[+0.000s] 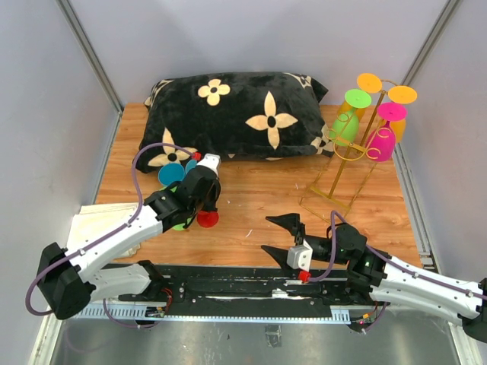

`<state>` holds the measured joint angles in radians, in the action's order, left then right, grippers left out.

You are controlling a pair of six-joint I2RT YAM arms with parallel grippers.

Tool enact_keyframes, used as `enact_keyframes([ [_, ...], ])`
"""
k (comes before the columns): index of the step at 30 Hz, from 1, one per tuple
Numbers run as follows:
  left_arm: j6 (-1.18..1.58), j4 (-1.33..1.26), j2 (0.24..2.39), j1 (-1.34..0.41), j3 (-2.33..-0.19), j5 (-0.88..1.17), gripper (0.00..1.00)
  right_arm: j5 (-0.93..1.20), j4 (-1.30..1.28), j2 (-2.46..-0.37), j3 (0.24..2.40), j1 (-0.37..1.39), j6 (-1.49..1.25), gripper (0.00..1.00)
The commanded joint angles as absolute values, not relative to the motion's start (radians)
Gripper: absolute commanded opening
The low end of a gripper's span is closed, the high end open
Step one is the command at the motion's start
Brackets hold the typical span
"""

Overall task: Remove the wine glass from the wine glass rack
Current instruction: Place the wine glass at the center of the board.

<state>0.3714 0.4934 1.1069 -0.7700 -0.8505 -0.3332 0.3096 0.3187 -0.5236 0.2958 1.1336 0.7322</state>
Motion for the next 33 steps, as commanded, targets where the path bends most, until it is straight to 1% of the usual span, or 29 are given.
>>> enact_keyframes([
  [1,0.375,0.491,1.145,-0.775,-0.856,-0.351,0.01,0.304,0.366,-0.531,0.289,1.129,0.716,0.81],
  [7,0.372,0.527,1.175,-0.775,-0.862,-0.36,0.01,0.297,0.327,-0.536,0.301,1.129,0.718,0.83],
  [24,0.386,0.579,1.147,-0.775,-0.893,-0.376,0.14,0.288,0.311,-0.519,0.299,1.129,0.719,0.84],
  [29,0.392,0.601,1.141,-0.775,-0.902,-0.392,0.14,0.288,0.304,-0.523,0.301,1.129,0.72,0.83],
  [33,0.392,0.601,1.137,-0.775,-0.908,-0.389,0.22,0.288,0.3,-0.525,0.302,1.129,0.721,0.84],
])
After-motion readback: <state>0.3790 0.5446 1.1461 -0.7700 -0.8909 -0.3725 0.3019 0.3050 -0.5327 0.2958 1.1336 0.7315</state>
